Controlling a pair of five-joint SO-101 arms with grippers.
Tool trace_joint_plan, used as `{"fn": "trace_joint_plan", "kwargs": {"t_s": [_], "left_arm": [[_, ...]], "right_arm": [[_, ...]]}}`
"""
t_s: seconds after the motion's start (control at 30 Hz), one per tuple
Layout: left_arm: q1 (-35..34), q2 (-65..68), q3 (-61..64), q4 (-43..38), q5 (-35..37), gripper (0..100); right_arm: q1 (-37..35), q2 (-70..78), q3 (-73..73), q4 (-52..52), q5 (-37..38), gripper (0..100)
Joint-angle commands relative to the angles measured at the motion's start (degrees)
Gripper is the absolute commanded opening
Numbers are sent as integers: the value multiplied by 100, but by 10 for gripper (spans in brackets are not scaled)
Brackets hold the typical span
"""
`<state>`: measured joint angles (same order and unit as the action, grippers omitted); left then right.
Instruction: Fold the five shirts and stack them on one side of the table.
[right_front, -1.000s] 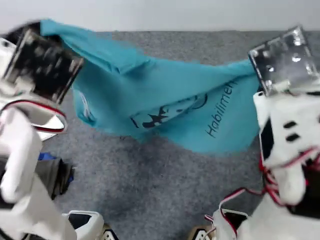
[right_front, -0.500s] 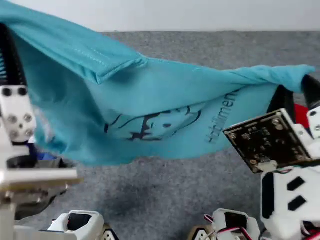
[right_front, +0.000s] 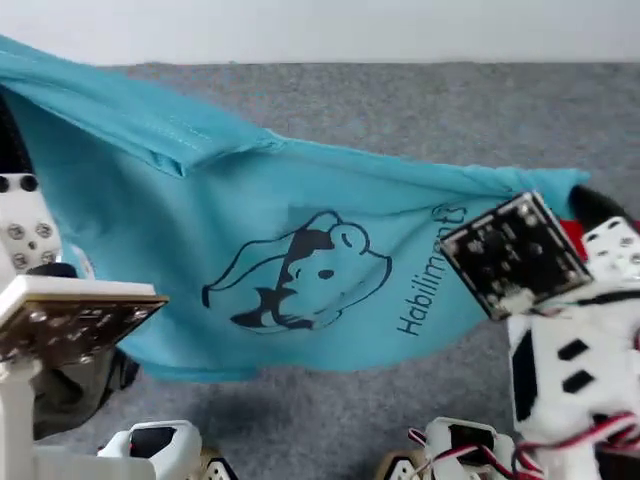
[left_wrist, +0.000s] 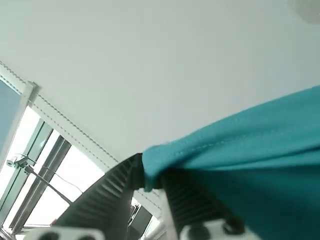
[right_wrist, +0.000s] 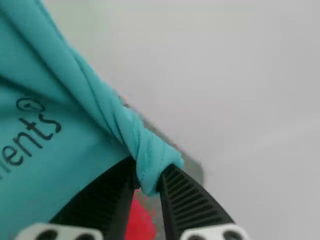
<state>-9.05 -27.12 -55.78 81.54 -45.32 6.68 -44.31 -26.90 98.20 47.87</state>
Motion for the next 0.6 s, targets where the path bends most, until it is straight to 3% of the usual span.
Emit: {"fn": "trace_joint_plan", "kwargs": {"t_s": [0.0, 0.33, 0.57], "left_arm": [[-88, -9, -110, 9, -26, 13], [-105, -9, -110, 79, -18, 13], [-105, -9, -75, 1749, -35, 13]], "right_arm": [[13, 40, 273, 338, -149, 10], [-31, -22, 993, 462, -1011, 9], [-127, 31, 2892, 435, -905, 9]]}}
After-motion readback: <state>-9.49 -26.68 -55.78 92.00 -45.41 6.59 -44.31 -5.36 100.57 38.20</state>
